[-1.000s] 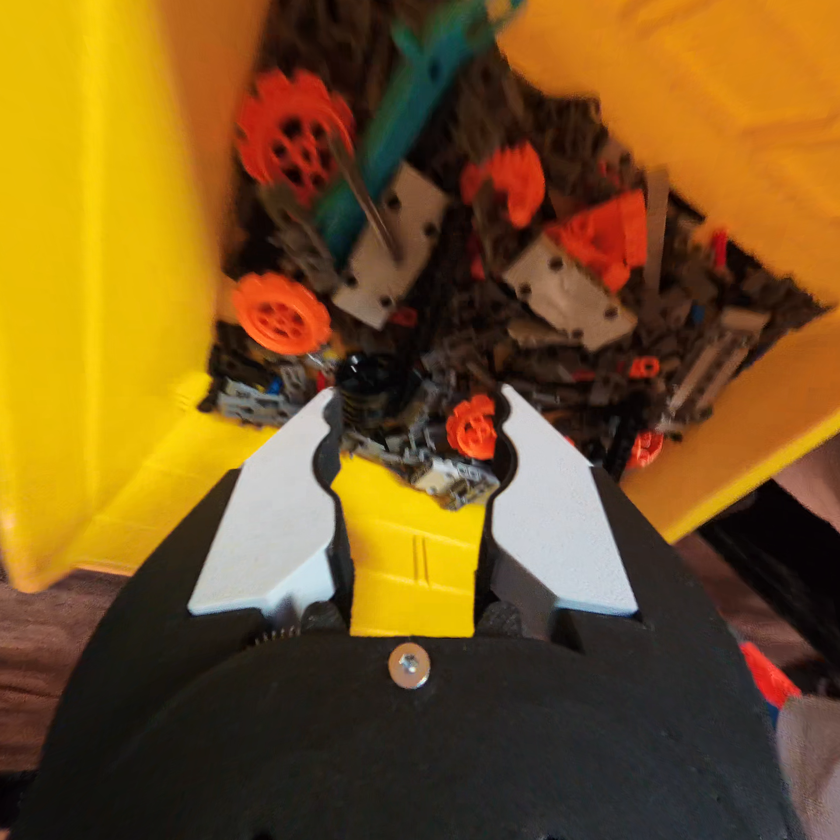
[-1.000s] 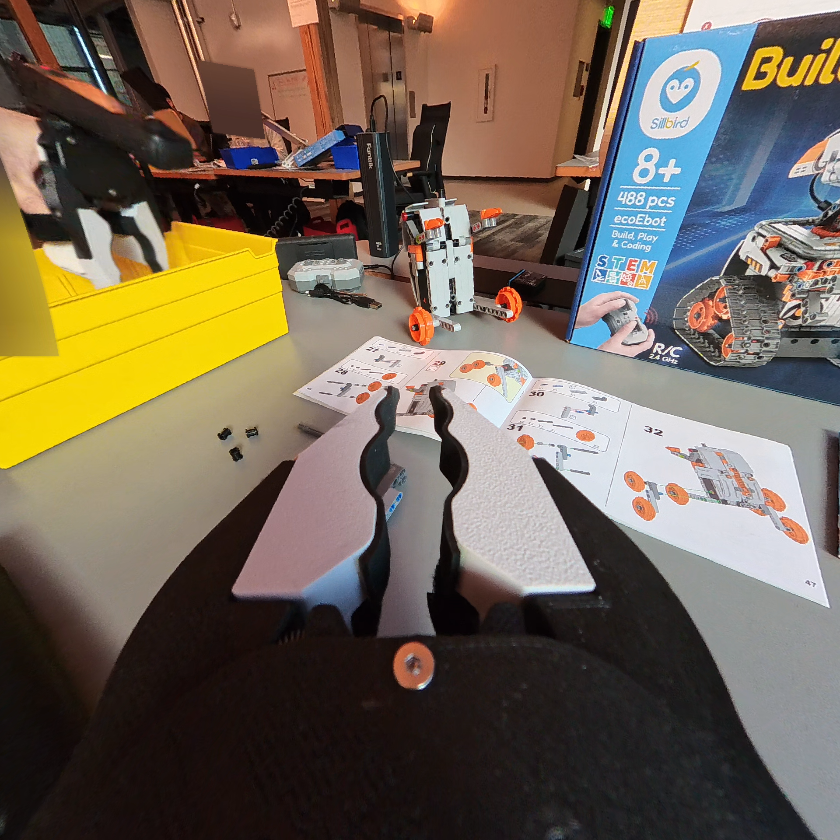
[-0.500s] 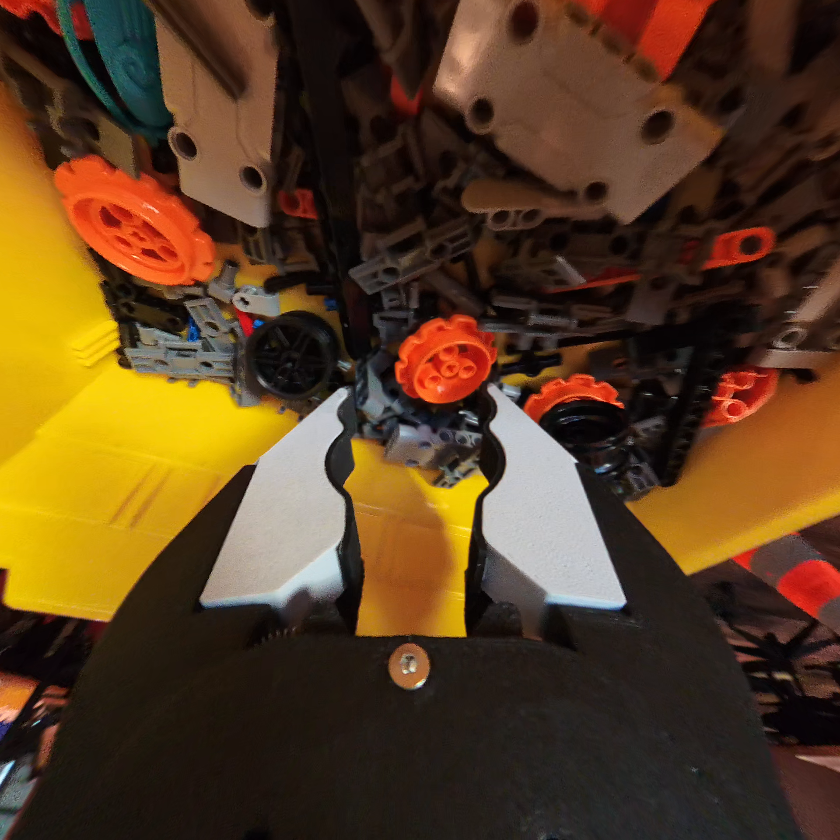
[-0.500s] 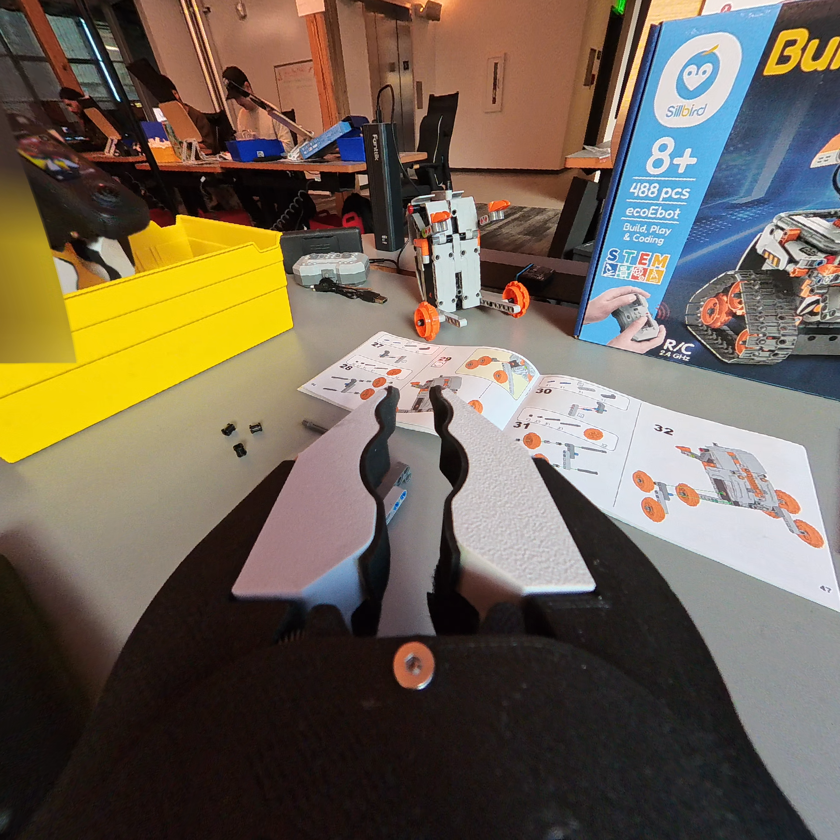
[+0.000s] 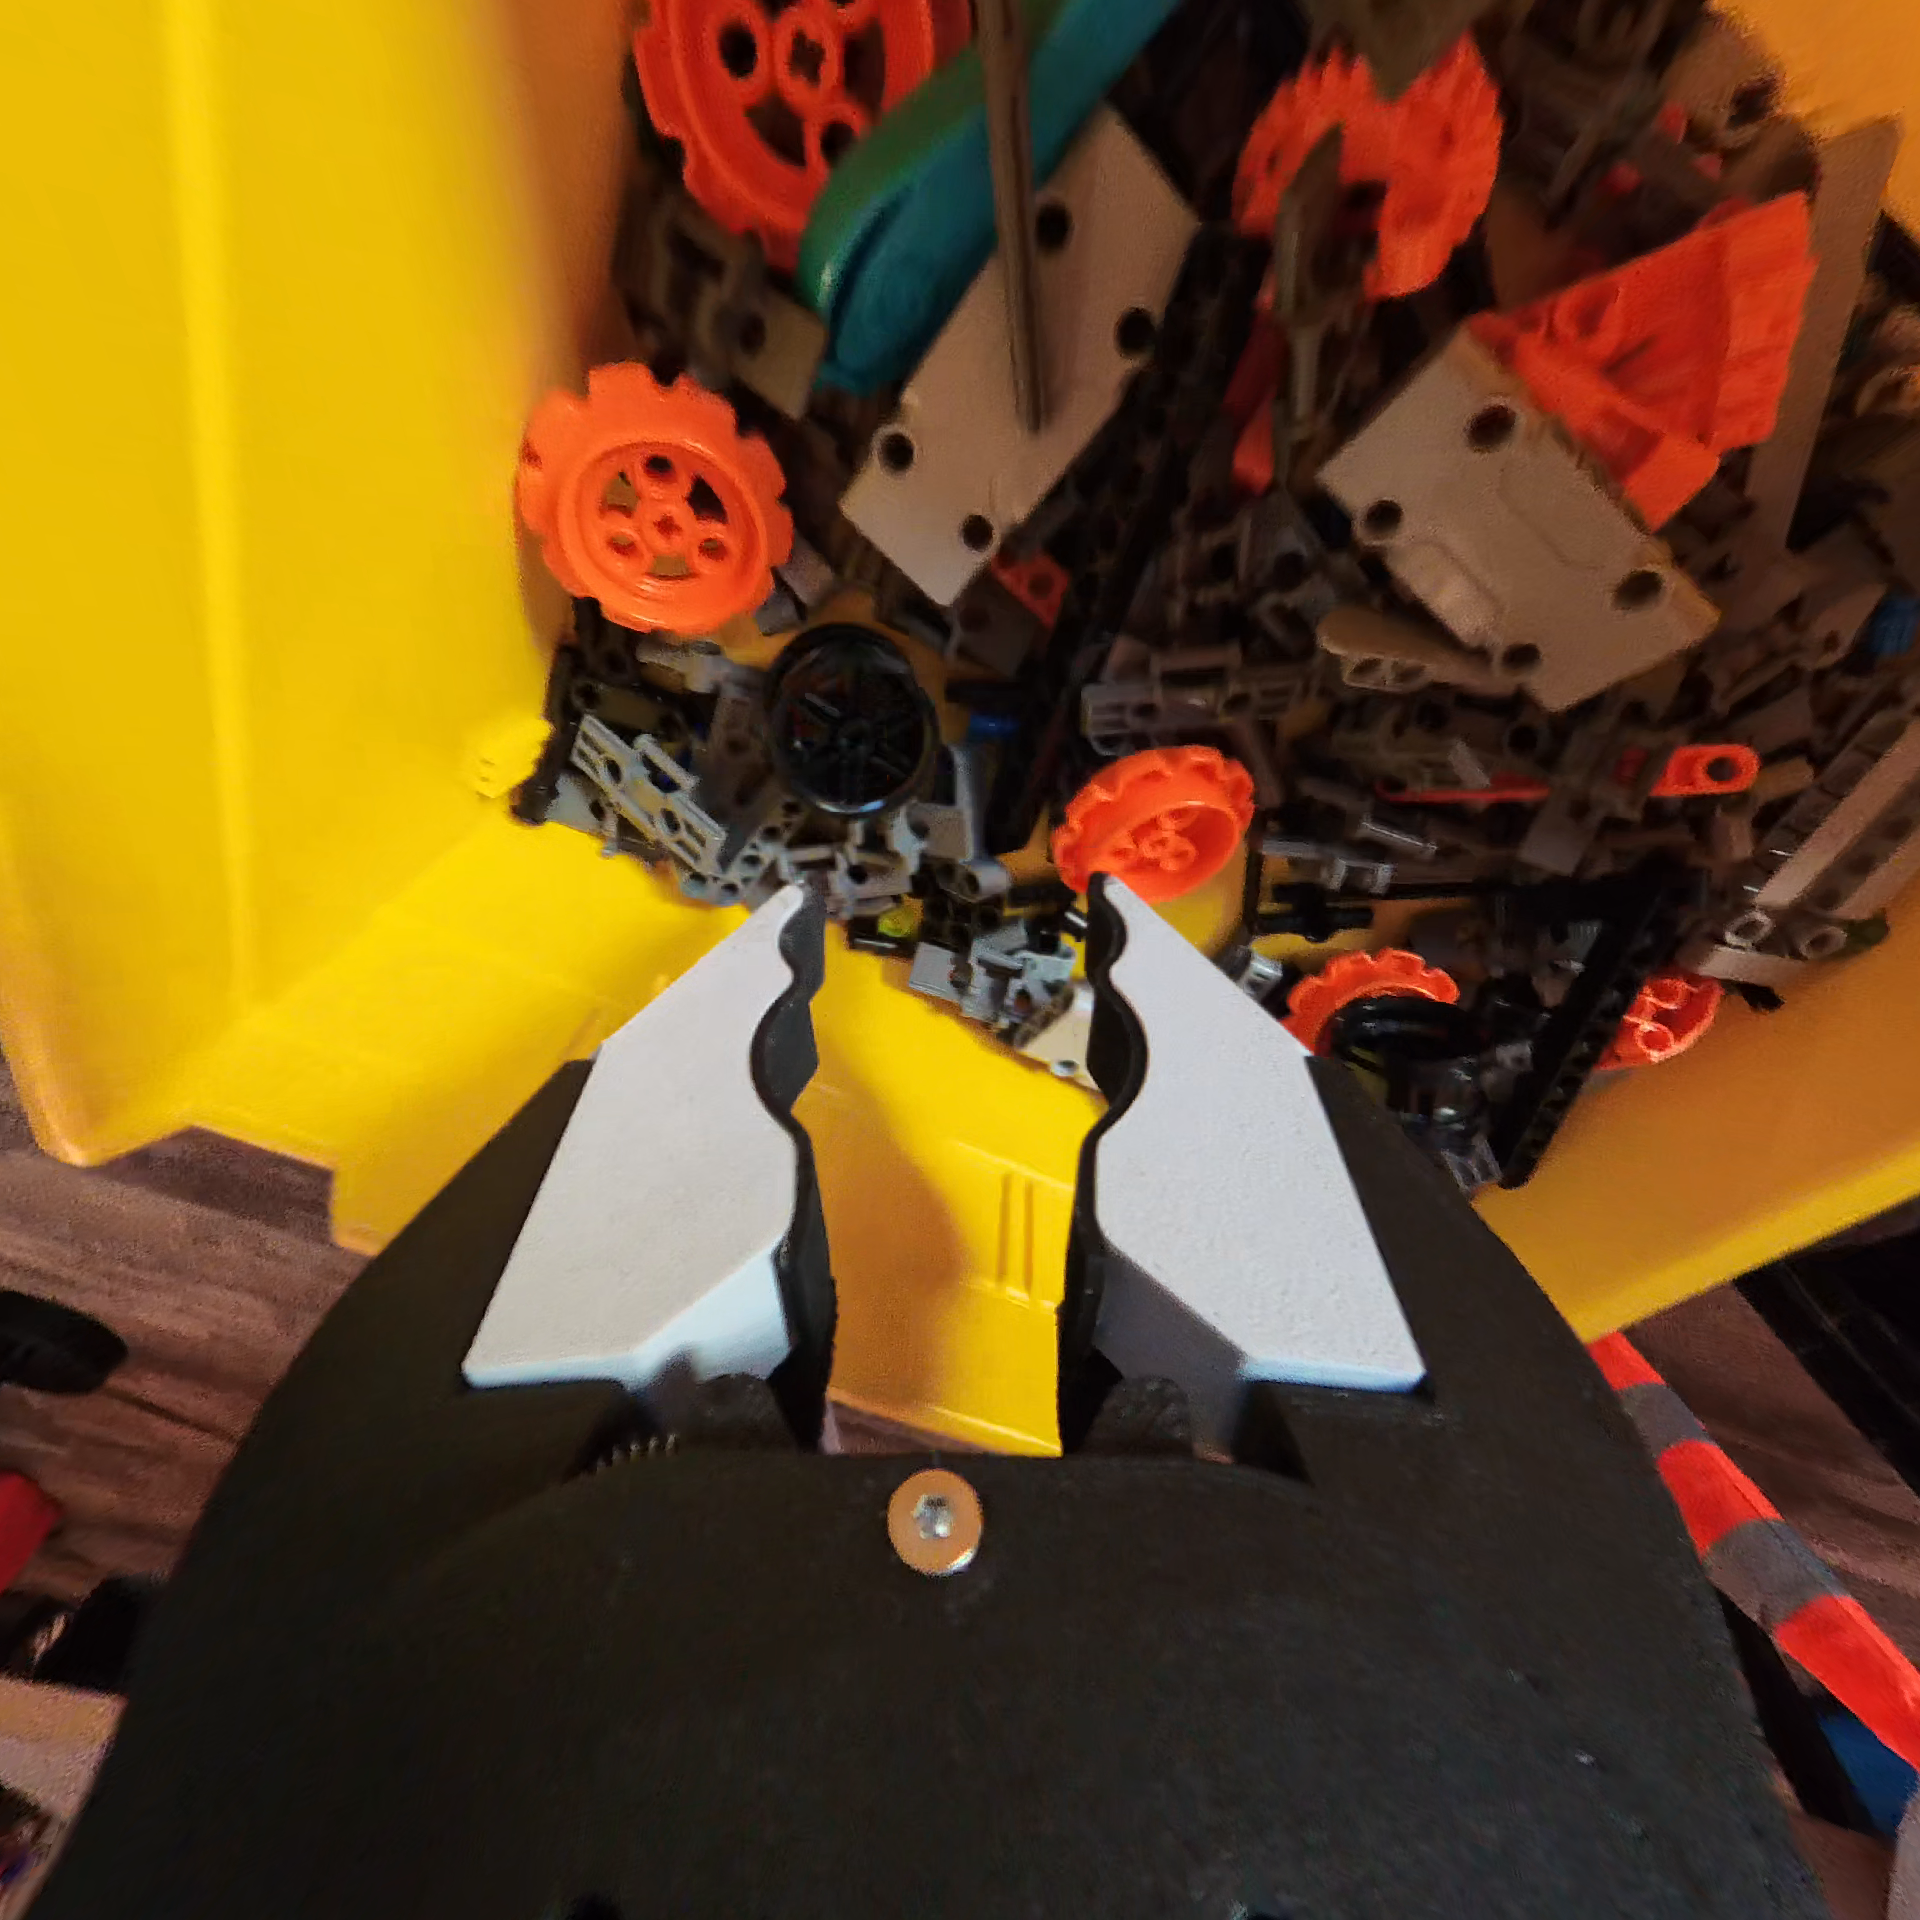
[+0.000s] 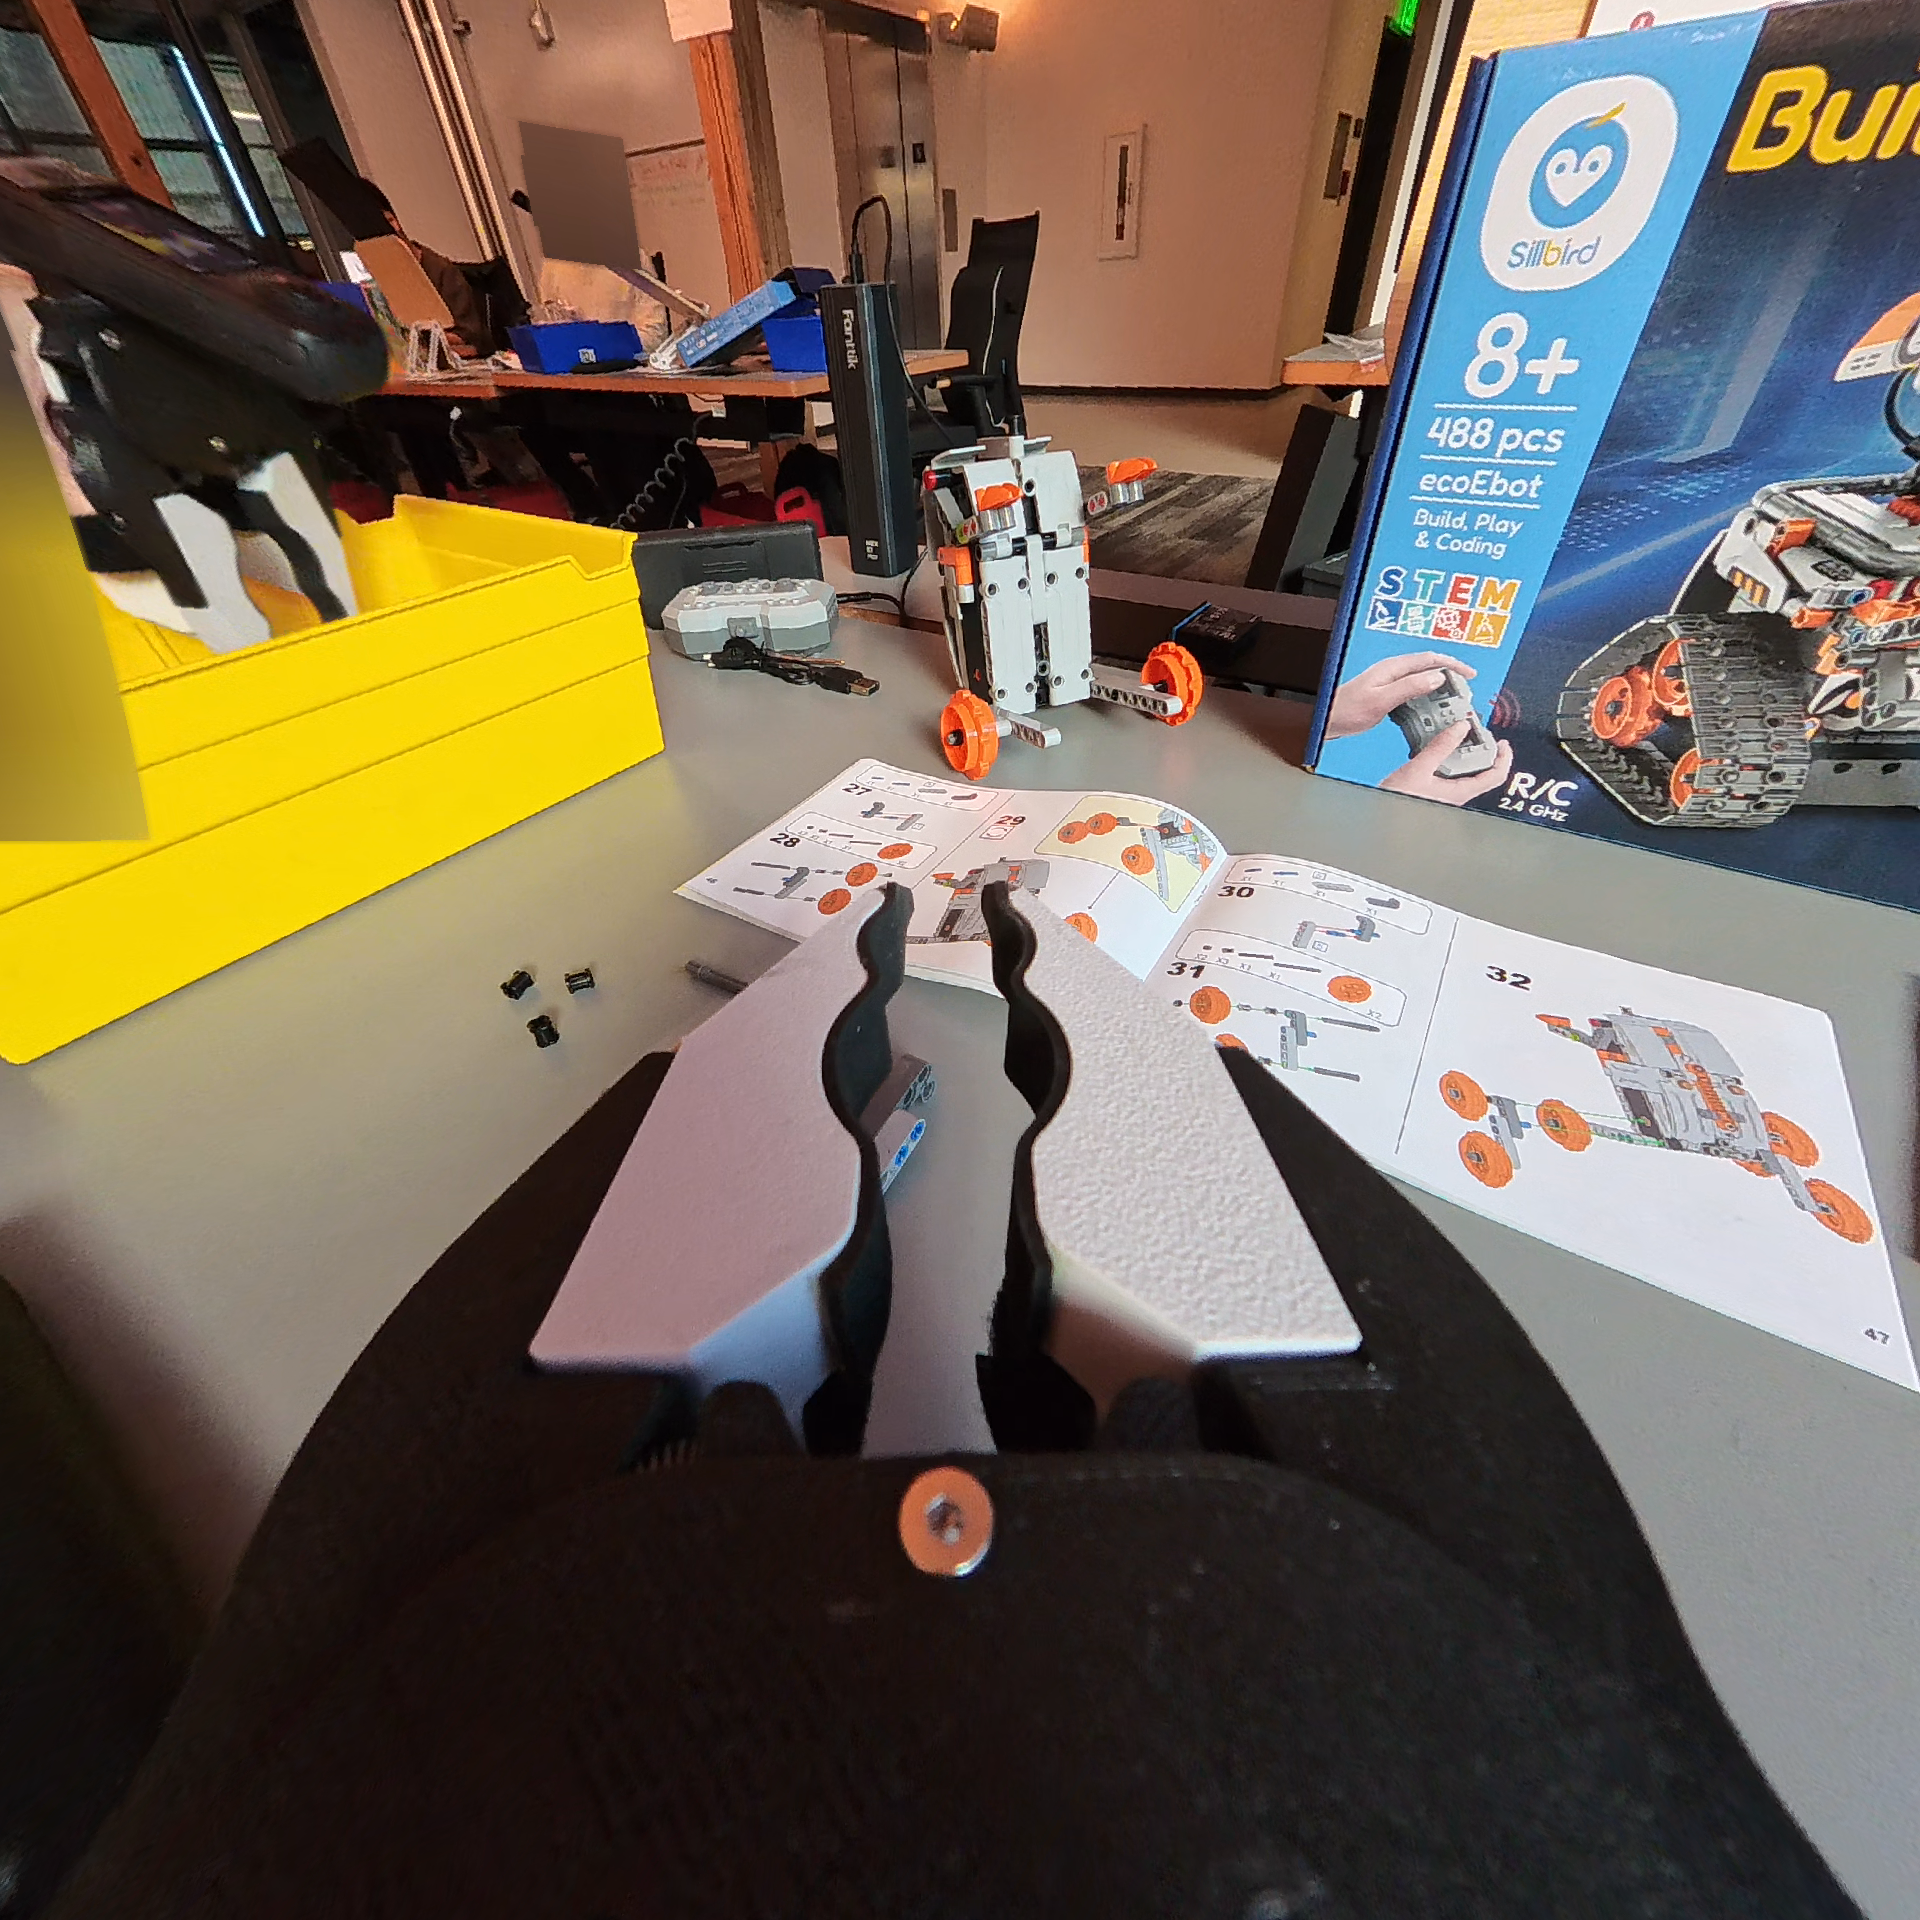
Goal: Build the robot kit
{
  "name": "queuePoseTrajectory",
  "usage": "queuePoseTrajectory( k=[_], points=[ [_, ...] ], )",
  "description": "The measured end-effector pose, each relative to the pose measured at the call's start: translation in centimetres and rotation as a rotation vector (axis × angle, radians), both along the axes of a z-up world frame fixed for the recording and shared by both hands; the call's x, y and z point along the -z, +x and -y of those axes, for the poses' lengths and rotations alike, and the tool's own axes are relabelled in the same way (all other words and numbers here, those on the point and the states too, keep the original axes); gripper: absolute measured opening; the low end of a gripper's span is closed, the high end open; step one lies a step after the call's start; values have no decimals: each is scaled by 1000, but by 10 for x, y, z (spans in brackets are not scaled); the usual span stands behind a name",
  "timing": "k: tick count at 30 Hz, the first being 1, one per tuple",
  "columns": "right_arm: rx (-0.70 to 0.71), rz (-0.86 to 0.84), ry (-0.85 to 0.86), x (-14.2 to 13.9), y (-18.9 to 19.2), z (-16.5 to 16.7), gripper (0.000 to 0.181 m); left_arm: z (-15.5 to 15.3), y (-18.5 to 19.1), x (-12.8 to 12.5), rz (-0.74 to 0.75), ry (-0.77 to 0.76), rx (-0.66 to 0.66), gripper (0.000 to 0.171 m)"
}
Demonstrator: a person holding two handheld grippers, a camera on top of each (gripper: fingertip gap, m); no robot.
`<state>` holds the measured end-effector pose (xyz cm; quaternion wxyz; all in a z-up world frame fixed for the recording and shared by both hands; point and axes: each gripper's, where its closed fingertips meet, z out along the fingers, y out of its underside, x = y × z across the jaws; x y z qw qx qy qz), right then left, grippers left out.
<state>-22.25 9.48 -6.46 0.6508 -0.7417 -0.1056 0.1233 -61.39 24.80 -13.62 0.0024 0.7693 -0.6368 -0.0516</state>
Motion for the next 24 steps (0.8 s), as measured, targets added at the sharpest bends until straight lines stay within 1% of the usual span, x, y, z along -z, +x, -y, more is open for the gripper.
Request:
queuePoseTrajectory(
  k=[1, 2, 4, 5, 6, 8, 9, 10, 11, 13, 14, 15, 16, 19, 21, 24],
  points=[
    [-2, 0, 0, 0, 0, 0, 14, 6, 0, -3, 17, -14, 2, 39],
    [-4, 1, -1, 0, -1, 0, 14, 15, -1, -5, 26, -40, 6, 25],
    [-8, 2, -7, 1, -1, -1, 14, 26, -3, -10, 28, -55, 28, 19],
    [-9, 3, -8, 2, -2, -1, 14, 29, -4, -12, 22, -54, 49, 9],
    [-9, 4, -9, 2, -2, -1, 14, 34, -6, -12, 14, -63, 69, 6],
    [-10, 6, -8, 2, -2, -1, 14, 39, -4, -12, 18, -88, 76, 11],
    [-9, 6, -10, 2, -2, -1, 14, 42, 0, -10, 33, -107, 64, 22],
    [-8, 6, -8, 2, -2, -1, 14, 43, 5, -8, 45, -124, 53, 38],
    [-6, 7, -6, 1, -1, -1, 14, 44, 6, -4, 41, -131, 46, 48],
    [-3, 4, -4, 1, -1, 0, 14, 38, 2, 4, -7, -92, 53, 55],
    [-4, 0, -3, 1, -1, 0, 14, 36, 1, 8, -28, -67, 64, 54],
    [-3, -3, -3, 0, 0, 0, 14, 36, 2, 11, -33, -63, 77, 47],
    [-3, -4, -3, 0, 0, 0, 14, 38, 4, 14, -32, -64, 94, 33],
    [-8, -6, -5, 1, -1, 0, 14, 32, 6, 12, -38, -22, 115, 33],
    [-11, -2, -9, 2, -2, 0, 14, 23, 2, 4, -44, 9, 92, 33],
    [-10, 5, -8, 2, -2, 0, 14, 6, 6, -11, 16, 41, 25, 33]
  ],
)
